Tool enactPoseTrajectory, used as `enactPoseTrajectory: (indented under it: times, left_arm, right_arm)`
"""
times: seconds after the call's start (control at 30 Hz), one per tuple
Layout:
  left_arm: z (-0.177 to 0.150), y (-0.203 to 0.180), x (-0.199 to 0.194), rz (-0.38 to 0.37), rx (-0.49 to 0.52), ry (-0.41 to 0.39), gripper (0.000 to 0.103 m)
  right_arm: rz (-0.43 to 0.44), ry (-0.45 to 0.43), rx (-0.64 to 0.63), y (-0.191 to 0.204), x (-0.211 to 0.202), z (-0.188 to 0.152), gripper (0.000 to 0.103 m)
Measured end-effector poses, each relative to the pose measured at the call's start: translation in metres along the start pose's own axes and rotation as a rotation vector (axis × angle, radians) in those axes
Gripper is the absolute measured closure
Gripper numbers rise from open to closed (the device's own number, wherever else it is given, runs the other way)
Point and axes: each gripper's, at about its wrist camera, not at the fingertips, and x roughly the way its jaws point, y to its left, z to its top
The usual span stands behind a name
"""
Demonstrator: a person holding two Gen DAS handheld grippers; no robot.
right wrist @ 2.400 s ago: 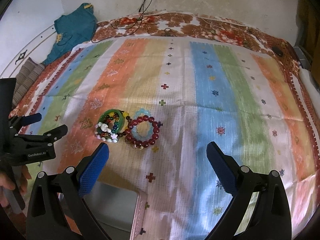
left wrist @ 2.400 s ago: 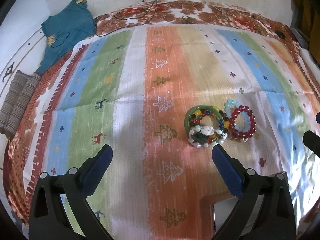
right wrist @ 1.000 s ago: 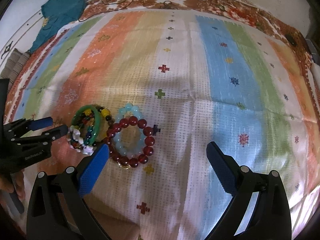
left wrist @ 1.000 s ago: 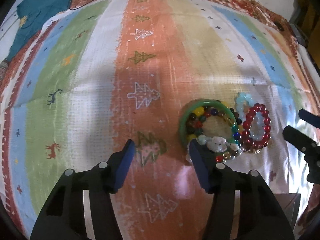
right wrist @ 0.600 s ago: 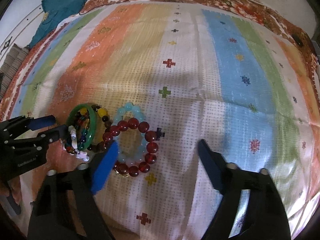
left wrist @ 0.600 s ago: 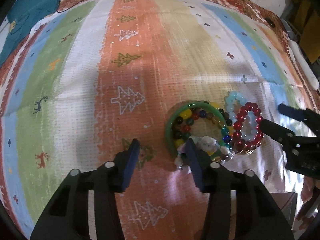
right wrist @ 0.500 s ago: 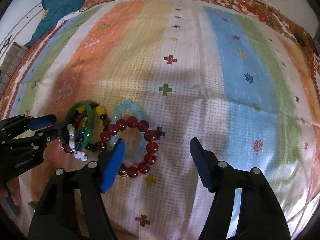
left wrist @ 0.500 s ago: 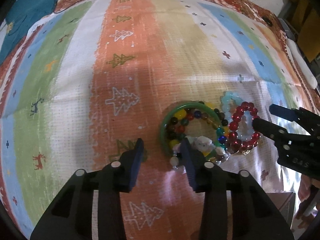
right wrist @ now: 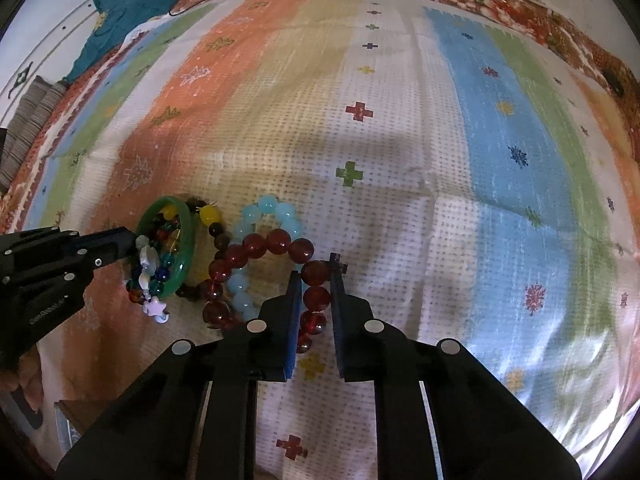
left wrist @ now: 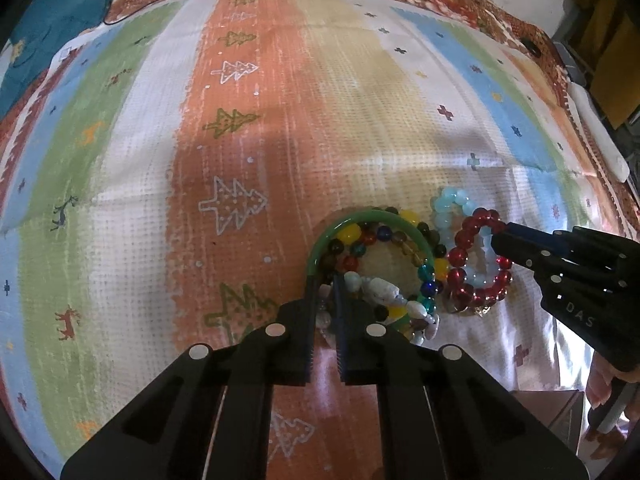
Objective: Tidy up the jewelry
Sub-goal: 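Grasp the white bead bracelet with left tool while right tool grasps red bead bracelet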
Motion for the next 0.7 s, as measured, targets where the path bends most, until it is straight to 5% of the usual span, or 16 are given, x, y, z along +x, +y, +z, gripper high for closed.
enactPoseTrajectory:
  times: [0.7]
  left_arm:
    - [-0.005, -0.026, -0.053, 0.048, 0.075, -0.080, 0.096]
  right_arm:
    - [-0.056, -0.077, -0.041, 0.014, -0.049, -0.007, 0.089]
